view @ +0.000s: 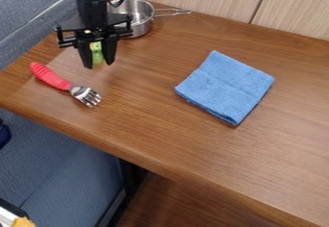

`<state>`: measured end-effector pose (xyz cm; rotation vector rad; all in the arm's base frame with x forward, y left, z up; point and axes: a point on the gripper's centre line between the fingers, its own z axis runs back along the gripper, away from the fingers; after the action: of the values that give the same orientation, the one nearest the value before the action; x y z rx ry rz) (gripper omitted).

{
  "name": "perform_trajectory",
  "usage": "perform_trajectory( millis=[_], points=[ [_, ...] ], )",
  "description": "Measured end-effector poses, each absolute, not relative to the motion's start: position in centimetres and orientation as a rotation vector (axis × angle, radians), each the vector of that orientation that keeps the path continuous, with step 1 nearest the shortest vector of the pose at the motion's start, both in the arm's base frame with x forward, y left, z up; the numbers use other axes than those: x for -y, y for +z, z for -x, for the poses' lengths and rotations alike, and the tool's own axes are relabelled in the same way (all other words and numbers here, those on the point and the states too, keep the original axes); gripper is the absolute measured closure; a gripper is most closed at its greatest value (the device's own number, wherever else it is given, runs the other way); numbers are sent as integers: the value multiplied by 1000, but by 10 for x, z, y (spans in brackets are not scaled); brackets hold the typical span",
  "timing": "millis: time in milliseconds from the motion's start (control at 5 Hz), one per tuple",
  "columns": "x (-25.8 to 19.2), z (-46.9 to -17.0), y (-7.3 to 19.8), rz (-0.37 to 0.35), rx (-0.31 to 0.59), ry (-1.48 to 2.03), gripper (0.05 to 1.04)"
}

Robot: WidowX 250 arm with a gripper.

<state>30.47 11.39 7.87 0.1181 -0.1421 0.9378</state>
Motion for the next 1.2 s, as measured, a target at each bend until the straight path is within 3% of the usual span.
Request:
perform_trajectory(
  millis=[200, 400, 800, 1000, 1200],
  points=[
    [-110, -303, 62, -93, 71, 995, 669],
    [-115, -307, 48, -120, 37, 999, 669],
    [-121, -320, 42, -133, 45, 982, 619],
    [-123, -318, 40, -153, 19, 978, 335],
    [-123, -316, 42, -168, 14, 984, 124]
  ],
)
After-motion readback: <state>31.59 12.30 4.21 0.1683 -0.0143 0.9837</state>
